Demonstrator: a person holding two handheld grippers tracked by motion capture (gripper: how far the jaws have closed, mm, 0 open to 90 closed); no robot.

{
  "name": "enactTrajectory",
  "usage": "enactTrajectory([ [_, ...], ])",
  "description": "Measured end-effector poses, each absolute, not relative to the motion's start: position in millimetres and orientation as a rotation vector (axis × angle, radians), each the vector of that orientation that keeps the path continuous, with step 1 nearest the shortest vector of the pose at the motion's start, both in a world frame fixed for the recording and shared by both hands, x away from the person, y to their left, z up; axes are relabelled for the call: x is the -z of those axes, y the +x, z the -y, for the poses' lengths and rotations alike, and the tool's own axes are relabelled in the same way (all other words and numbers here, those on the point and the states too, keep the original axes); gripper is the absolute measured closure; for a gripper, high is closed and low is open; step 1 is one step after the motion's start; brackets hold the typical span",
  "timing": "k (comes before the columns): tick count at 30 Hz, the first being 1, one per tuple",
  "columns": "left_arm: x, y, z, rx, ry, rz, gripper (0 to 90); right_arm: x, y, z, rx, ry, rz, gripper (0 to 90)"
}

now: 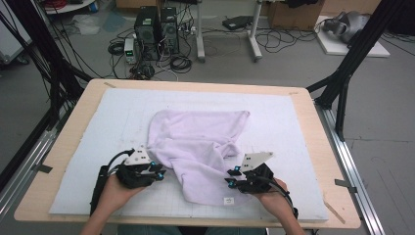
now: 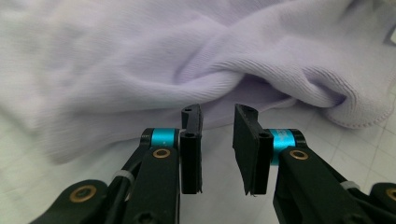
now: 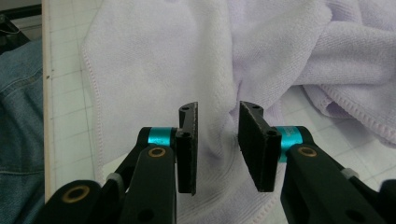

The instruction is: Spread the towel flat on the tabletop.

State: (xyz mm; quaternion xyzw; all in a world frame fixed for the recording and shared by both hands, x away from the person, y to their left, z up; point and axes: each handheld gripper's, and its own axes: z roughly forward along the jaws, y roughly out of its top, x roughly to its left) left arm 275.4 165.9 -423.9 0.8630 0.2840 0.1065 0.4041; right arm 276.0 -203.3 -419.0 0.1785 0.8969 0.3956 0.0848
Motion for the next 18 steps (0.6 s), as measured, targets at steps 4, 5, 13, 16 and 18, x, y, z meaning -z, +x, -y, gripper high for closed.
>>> enactTrajectory([
  [4, 430, 277, -151, -0.246, 2.198, -0.690, 69.6, 421, 276, 205, -1.178, 0.542, -2.679, 66.8],
  [5, 431, 278, -148, -0.241, 2.195, -0.693, 68.4, 422, 276, 205, -1.174, 0.538, -2.678, 66.4],
  [13, 443, 275, -136, -0.294, 2.241, -0.657, 70.6, 426, 277, 204, -1.160, 0.545, -2.677, 63.9],
  [16, 443, 275, -136, -0.273, 2.238, -0.649, 86.6, 427, 278, 204, -1.149, 0.548, -2.680, 63.5],
  [18, 443, 274, -135, -0.283, 2.238, -0.645, 89.4, 427, 278, 203, -1.153, 0.547, -2.680, 63.2],
])
